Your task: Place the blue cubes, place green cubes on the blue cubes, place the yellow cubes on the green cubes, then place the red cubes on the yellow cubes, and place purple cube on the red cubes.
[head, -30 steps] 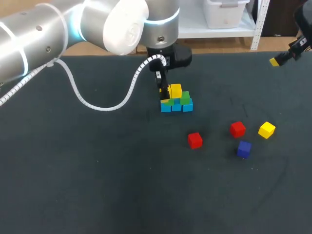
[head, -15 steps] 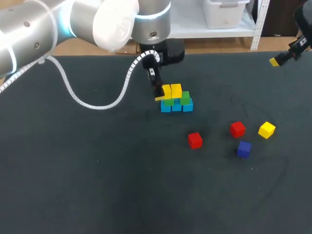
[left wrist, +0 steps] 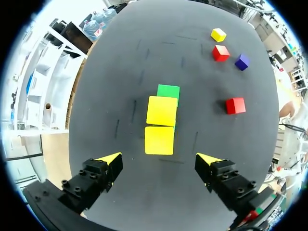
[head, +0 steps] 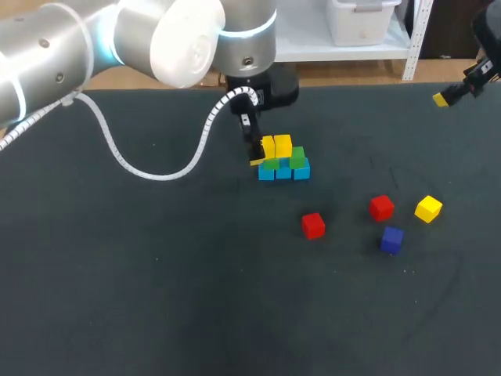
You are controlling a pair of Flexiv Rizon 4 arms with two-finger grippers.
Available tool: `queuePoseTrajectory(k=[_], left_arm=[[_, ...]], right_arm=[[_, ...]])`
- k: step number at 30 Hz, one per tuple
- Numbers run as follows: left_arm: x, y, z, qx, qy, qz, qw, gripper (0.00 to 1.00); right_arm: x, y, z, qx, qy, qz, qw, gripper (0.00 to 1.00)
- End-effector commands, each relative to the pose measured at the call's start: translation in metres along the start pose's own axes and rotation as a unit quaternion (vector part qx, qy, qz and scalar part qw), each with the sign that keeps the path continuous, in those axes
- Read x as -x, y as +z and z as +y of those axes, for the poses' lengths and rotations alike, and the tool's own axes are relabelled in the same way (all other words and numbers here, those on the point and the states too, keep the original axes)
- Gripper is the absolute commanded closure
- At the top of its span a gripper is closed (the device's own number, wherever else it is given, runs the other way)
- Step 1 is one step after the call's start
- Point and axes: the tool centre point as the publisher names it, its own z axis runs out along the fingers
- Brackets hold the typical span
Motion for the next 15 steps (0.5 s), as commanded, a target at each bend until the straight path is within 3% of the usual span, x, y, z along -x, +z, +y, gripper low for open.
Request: queuePoseTrajectory(k=[1, 3, 5, 6, 7, 8, 9, 10, 15], left_arm=[[-0.006, 0.003, 0.003, 0.013, -0.002, 0.005, 1.0, 0.0], [-0.01, 0.004, 0.006, 0.013, -0.002, 0.007, 1.0, 0.0], [-0.013, 0.006, 0.006, 0.016, 0.005, 0.006, 1.0, 0.11], [-0.013, 0.006, 0.006, 0.016, 0.008, 0.007, 1.0, 0.11], [-0.014, 0.007, 0.004, 0.016, 0.009, 0.008, 1.0, 0.2], [-0.014, 0.007, 0.004, 0.016, 0.01, 0.009, 1.0, 0.35], [-0.014, 0.008, 0.004, 0.018, 0.011, 0.009, 1.0, 0.6], [-0.015, 0.009, 0.005, 0.021, 0.011, 0.011, 1.0, 0.7], [-0.015, 0.015, 0.012, 0.039, 0.002, 0.011, 0.999, 0.73]], right_arm=[[0.001, 0.001, -0.001, 0.002, 0.0, 0.0, 1.0, 0.0], [0.001, 0.001, -0.001, 0.002, 0.0, 0.0, 1.0, 0.0], [0.001, 0.001, -0.001, 0.002, 0.0, 0.0, 1.0, 0.0], [0.001, 0.001, -0.001, 0.002, 0.0, 0.0, 1.0, 0.0], [0.001, 0.001, -0.001, 0.002, 0.0, 0.0, 1.0, 0.0], [0.001, 0.001, -0.001, 0.002, 0.0, 0.0, 1.0, 0.0], [0.001, 0.001, -0.001, 0.002, 0.0, 0.0, 1.0, 0.0], [0.001, 0.001, -0.001, 0.002, 0.0, 0.0, 1.0, 0.0], [0.001, 0.001, -0.001, 0.002, 0.0, 0.0, 1.0, 0.0]])
